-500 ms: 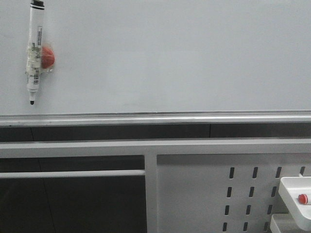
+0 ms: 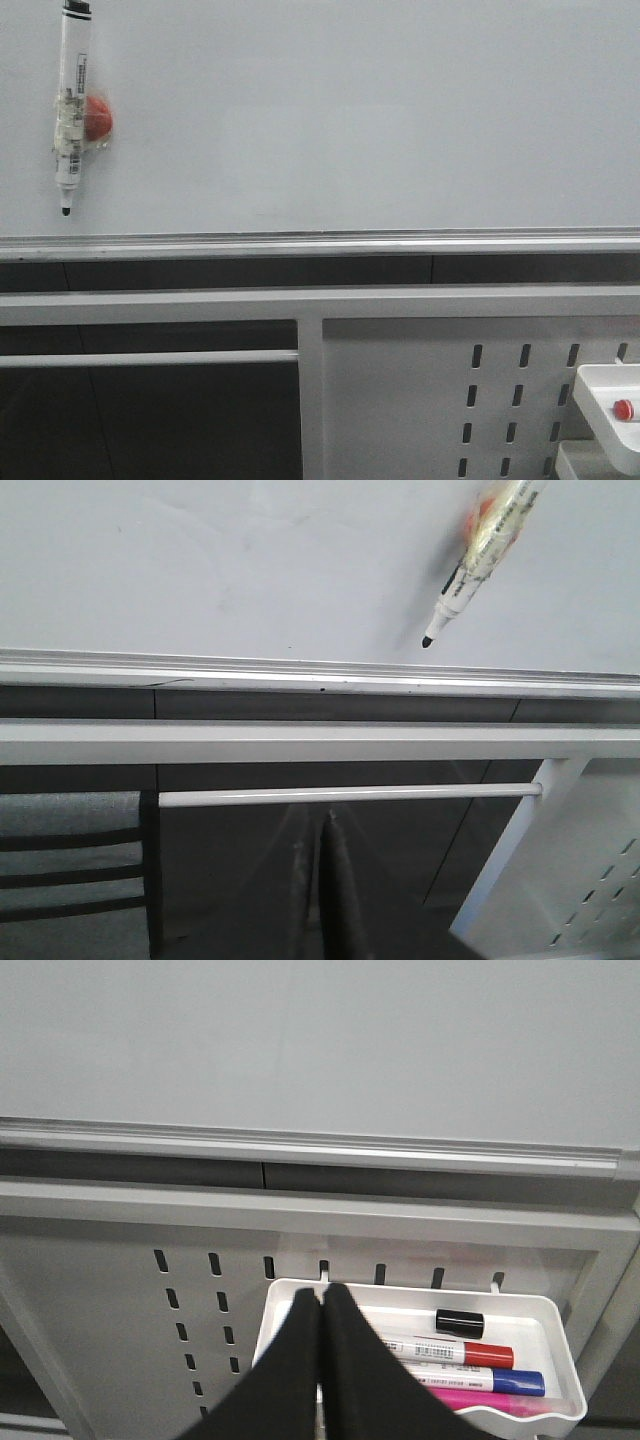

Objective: Write number 1 on whiteboard

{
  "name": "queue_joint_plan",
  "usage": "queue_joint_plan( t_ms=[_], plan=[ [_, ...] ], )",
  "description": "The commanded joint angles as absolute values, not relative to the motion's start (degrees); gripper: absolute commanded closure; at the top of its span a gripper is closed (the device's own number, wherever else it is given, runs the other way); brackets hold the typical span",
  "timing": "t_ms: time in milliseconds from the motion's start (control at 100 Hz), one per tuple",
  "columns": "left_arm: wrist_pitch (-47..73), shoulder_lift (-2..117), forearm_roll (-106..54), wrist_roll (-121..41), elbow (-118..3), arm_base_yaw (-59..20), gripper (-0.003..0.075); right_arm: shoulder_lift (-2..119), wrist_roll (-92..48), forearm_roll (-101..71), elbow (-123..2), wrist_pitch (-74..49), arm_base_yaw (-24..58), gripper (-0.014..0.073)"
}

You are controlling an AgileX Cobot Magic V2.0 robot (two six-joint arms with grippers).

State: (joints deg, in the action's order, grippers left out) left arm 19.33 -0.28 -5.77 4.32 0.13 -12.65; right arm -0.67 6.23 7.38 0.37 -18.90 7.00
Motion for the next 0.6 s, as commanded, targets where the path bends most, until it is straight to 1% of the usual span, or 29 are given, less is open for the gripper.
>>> queue_joint_plan(
  t_ms=[0,190,300,390,480,550,590],
  plan=[
    [15.68,-1.57,-5.17,4.85,2.31,-12.55,0.0740,-1.75,5.72,7.95,1.27,-16.85,6.69,0.0652],
    [15.68,-1.57,-2.74,4.85,2.31,-12.55,0.0740,-1.75,5.72,7.95,1.27,-16.85,6.69,0.0652],
    [15.18,-1.57,-2.99,4.85,2.31,-12.55,0.0740,-1.75,5.72,7.95,1.17,-14.79,6.69,0.0652],
    [11.28,-1.57,-2.99,4.85,2.31,-12.55,0.0740,-1.75,5.72,7.95,1.17,-11.86,6.69,0.0652],
    [2.78,-1.57,-6.57,4.85,2.21,-12.55,0.0740,-1.75,7.10,6.36,1.17,-5.68,6.69,0.0652],
    [-2.97,-1.57,-8.90,5.44,2.21,-12.55,0.0740,-1.75,9.92,-2.60,1.17,2.73,6.81,0.0652],
    [-5.76,-1.57,-13.12,5.46,2.21,-12.55,0.0740,-1.75,9.93,-8.08,1.17,7.40,6.81,0.0652]
  ],
)
